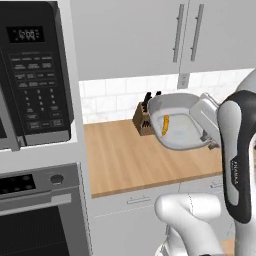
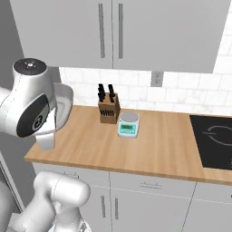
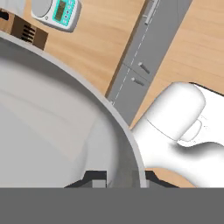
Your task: Take the meat container that has the shrimp and place it on the second highest rack of the freezer. Then take the vegetable container that has the squashs and place it on the highest rack of the freezer.
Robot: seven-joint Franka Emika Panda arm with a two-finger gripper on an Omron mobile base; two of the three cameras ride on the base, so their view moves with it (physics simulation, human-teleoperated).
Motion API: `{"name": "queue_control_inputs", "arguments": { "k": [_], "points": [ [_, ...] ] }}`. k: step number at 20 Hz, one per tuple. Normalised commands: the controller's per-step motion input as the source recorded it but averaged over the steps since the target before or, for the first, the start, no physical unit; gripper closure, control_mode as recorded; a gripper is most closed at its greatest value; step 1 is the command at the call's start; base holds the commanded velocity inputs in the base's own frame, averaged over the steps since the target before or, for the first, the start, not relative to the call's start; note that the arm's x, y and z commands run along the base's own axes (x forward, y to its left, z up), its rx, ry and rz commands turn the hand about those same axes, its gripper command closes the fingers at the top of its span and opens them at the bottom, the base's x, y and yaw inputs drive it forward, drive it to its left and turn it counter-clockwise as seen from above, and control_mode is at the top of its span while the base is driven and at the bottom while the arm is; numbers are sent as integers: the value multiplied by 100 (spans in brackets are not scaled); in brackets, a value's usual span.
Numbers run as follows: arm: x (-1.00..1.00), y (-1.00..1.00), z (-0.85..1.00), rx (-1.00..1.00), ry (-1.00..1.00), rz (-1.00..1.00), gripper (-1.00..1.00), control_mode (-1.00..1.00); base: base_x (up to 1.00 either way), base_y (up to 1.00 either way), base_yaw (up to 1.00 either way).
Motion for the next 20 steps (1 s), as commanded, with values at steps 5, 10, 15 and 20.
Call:
{"name": "queue_control_inputs", "arguments": {
  "k": [5,10,15,20],
  "points": [
    [-18,-1,5,3,0,0,100,-100,0,0,0],
    [-27,4,-9,1,4,1,100,100,-20,0,0],
    [0,0,0,0,0,0,100,100,-100,0,17],
    [0,0,0,0,0,0,100,100,-78,23,62]
  ]
}}
